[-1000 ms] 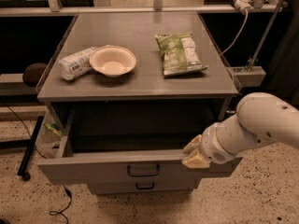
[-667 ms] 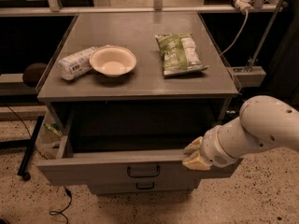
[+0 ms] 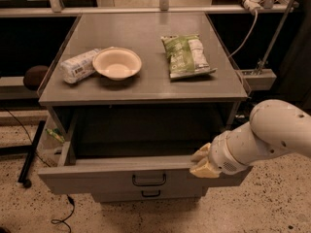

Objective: Open top drawer

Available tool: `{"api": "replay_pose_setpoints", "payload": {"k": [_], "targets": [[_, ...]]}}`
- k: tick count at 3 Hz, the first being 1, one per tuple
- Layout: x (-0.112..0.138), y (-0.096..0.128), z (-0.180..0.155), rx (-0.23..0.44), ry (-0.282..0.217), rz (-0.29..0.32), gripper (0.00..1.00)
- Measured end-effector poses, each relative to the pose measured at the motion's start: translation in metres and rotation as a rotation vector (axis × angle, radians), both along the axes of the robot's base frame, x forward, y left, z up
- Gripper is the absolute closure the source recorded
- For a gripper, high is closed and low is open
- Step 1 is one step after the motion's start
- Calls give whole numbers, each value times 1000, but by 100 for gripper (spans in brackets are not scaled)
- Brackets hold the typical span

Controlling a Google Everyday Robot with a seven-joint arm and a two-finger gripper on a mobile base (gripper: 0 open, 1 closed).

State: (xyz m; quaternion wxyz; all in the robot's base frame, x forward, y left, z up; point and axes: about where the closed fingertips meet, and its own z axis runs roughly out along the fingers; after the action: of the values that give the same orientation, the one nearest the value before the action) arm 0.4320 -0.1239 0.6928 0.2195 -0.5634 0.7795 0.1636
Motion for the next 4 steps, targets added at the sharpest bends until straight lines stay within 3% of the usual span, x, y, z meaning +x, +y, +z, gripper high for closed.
{"api": "replay_pose_setpoints", "payload": {"k": [2, 3, 4], "targets": [[-12, 5, -6, -7, 19, 14, 11], [-33, 4, -14, -22, 43, 25, 0], [-55, -3, -15, -28, 50, 23, 0]]}}
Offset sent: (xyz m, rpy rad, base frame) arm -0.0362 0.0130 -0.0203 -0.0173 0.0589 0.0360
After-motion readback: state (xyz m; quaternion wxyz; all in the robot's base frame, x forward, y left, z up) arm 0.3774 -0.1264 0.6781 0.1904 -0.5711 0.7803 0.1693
